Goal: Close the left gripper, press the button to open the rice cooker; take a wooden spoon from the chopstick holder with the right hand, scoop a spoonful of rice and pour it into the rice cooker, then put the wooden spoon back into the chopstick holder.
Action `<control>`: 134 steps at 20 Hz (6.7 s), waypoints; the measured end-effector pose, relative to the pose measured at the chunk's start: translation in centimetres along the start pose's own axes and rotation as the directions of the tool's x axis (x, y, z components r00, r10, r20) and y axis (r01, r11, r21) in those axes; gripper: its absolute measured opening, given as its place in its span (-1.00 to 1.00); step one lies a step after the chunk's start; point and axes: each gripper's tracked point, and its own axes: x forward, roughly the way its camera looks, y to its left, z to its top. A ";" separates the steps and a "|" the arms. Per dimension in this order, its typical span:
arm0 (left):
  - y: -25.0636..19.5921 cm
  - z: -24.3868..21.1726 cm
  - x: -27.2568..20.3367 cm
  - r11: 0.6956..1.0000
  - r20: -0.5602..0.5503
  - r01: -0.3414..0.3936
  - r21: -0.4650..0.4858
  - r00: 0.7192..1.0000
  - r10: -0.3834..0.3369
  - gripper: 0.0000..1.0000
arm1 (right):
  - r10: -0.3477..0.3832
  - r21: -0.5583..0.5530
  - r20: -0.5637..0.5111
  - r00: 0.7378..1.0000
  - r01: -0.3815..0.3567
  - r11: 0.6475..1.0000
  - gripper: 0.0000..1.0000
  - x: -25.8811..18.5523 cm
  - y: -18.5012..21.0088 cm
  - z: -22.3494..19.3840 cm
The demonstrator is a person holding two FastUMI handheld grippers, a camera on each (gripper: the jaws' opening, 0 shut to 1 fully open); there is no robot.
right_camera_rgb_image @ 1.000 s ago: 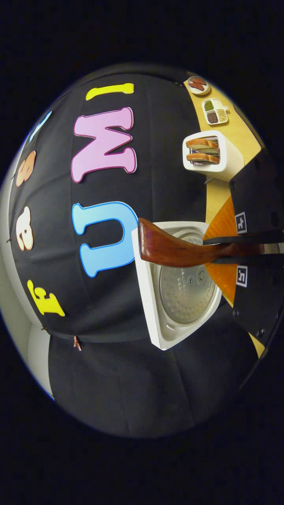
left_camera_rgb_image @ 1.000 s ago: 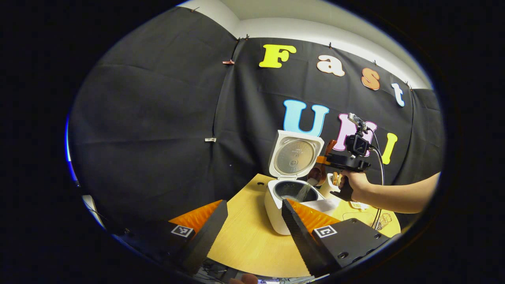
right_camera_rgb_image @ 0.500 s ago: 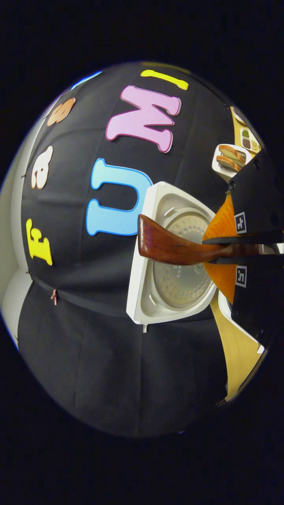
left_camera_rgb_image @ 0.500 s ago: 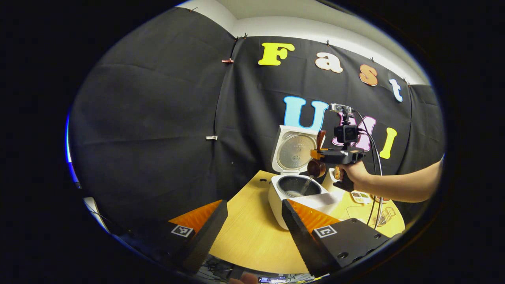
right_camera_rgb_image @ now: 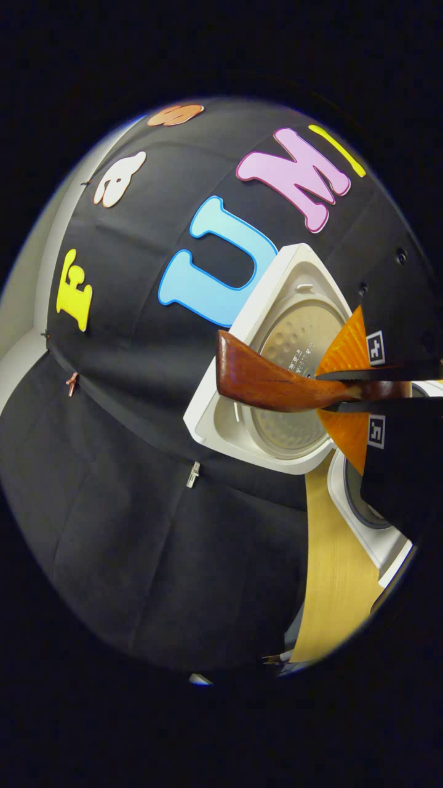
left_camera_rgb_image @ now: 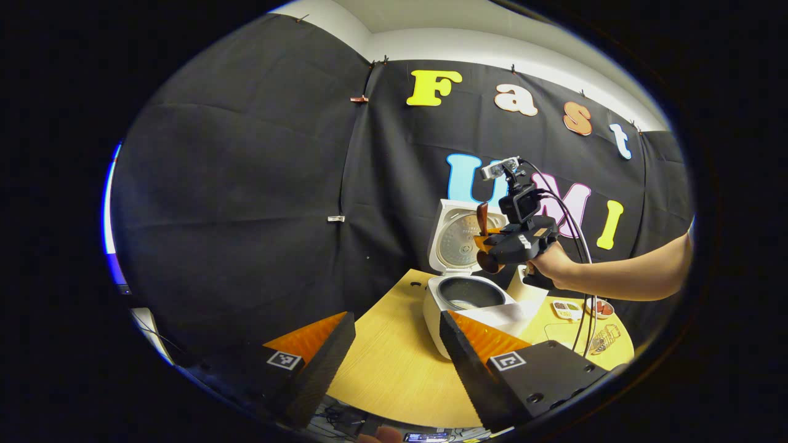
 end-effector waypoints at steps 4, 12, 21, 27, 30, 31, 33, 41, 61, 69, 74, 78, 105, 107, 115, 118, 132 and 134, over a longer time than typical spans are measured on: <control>-0.5 0.2 -0.1 1.000 0.004 -0.001 0.023 1.000 0.001 0.91 | 0.011 0.283 -0.051 0.999 0.004 0.959 -0.71 -0.6 -1.5 -1.1; -5.1 4.3 1.8 0.994 0.063 0.101 0.044 0.993 -0.103 0.91 | -0.110 0.703 0.047 0.993 0.046 0.709 -0.71 -13.8 -12.3 2.3; -12.7 7.8 4.1 0.986 0.137 0.153 0.074 0.977 -0.162 0.91 | -0.317 0.718 0.073 0.946 0.171 0.675 -0.72 -33.4 -24.3 -2.7; -17.5 7.9 3.9 0.982 0.137 0.170 0.084 0.974 -0.180 0.91 | -0.432 0.653 -0.068 0.899 0.367 0.663 -0.72 -41.6 -30.3 -14.5; -19.5 7.7 3.4 0.980 0.131 0.172 0.097 0.974 -0.184 0.91 | -0.453 0.646 -0.153 0.879 0.435 0.627 -0.72 -43.5 -31.6 -21.3; -19.9 7.8 3.3 0.981 0.131 0.167 0.101 0.975 -0.180 0.90 | -0.450 0.645 -0.183 0.874 0.452 0.616 -0.72 -43.6 -31.6 -23.6; -21.0 8.1 2.8 0.981 0.133 0.160 0.109 0.976 -0.174 0.91 | -0.434 0.642 -0.244 0.867 0.480 0.598 -0.72 -43.6 -31.2 -28.0; -23.6 8.7 1.8 0.979 0.131 0.124 0.161 0.981 -0.145 0.90 | -0.362 0.697 -0.419 0.833 0.551 0.460 -0.71 -42.0 -27.7 -40.6; -24.0 10.8 3.7 0.982 0.159 0.153 0.113 0.972 -0.170 0.90 | -0.217 0.751 -0.578 0.787 0.617 0.235 0.45 -43.6 -24.5 -47.1; -25.5 19.1 9.7 0.970 0.272 0.207 0.126 0.933 -0.234 0.90 | -0.336 0.687 -0.574 0.747 0.662 0.299 0.97 -51.7 -24.9 -42.0; -25.5 26.5 16.4 0.970 0.343 0.183 0.159 0.911 -0.228 0.90 | -0.415 0.634 -0.516 0.750 0.660 0.404 0.97 -56.4 -24.9 -35.5; -25.3 29.8 22.3 0.976 0.358 0.127 0.177 0.915 -0.184 0.89 | -0.471 0.596 -0.469 0.747 0.661 0.455 0.97 -58.9 -24.9 -30.9; -23.2 17.1 48.1 0.964 -0.001 0.088 0.250 0.996 -0.090 1.00 | -0.410 0.636 -0.388 0.825 0.562 0.529 0.97 -57.6 -20.8 -23.2; -23.8 17.2 48.6 0.954 0.003 0.092 0.286 0.995 -0.097 0.99 | -0.422 0.634 -0.385 0.821 0.567 0.525 0.97 -57.7 -20.8 -22.6; -23.2 13.5 43.9 0.987 -0.110 0.080 0.137 0.992 -0.065 1.00 | -0.459 0.667 -0.350 0.817 0.561 0.490 0.97 -58.9 -21.4 -20.0; -22.7 10.1 41.2 0.991 -0.186 0.060 0.117 0.982 -0.037 0.98 | -0.475 0.685 -0.323 0.818 0.549 0.479 0.96 -59.5 -22.3 -19.0; -23.1 -6.3 30.7 0.993 -0.307 0.043 0.108 0.952 -0.007 0.95 | -0.450 0.693 -0.302 0.840 0.518 0.501 0.96 -60.1 -23.1 -19.1; -23.2 -7.6 29.9 0.994 -0.337 0.035 0.101 0.941 0.001 0.96 | -0.440 0.696 -0.295 0.848 0.506 0.509 0.96 -59.8 -22.8 -18.8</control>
